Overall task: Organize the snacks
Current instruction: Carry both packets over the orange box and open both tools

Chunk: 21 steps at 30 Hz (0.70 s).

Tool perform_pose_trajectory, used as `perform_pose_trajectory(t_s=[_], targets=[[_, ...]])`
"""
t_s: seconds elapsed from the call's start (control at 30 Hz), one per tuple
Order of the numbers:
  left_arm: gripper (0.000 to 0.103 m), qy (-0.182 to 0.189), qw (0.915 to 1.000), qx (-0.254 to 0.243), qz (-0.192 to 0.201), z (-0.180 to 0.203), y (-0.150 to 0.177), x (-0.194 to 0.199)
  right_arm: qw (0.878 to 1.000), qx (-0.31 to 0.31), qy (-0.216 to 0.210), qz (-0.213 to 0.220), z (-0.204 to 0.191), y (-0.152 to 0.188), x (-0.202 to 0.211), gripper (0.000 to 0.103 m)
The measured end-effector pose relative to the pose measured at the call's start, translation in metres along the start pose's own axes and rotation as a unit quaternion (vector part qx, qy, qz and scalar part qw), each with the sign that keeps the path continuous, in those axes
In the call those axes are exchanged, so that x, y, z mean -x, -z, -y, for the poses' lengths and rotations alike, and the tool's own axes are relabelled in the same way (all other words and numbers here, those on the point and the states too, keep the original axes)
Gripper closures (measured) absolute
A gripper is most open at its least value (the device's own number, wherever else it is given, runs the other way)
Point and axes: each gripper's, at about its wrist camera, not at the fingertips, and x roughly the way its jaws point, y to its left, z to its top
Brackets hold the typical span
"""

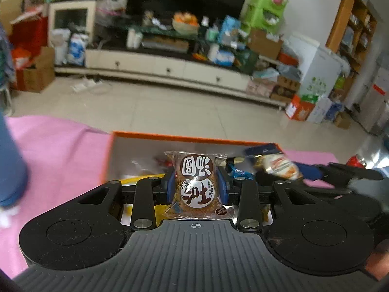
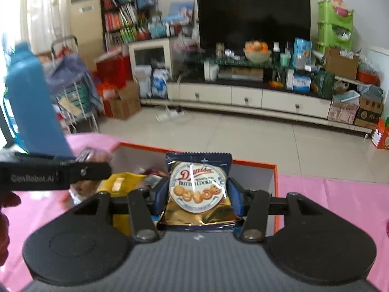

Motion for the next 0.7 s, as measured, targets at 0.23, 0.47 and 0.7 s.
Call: perform_pose_trajectory(t_s=[0.23, 0.47, 0.7], targets=[[0.097, 0.007, 0.9984, 0.007, -0.056, -0.007, 0.019, -0.062, 0.998, 0.028, 0.006, -0.061, 0.006, 0.021, -0.057, 0.034], [0.037, 0.004, 0.9991, 0.000, 0.043, -0.004, 0.018, 0.032, 1.000, 0.013, 0.004, 0.005, 0.008, 0.023, 0.001, 0.001], [0.031, -0.009, 0.9987, 0.018, 0.046, -0.006, 0.086, 0.124, 1.000, -0.026, 0.005, 0.005, 0.004, 0.075, 0.097, 0.001]])
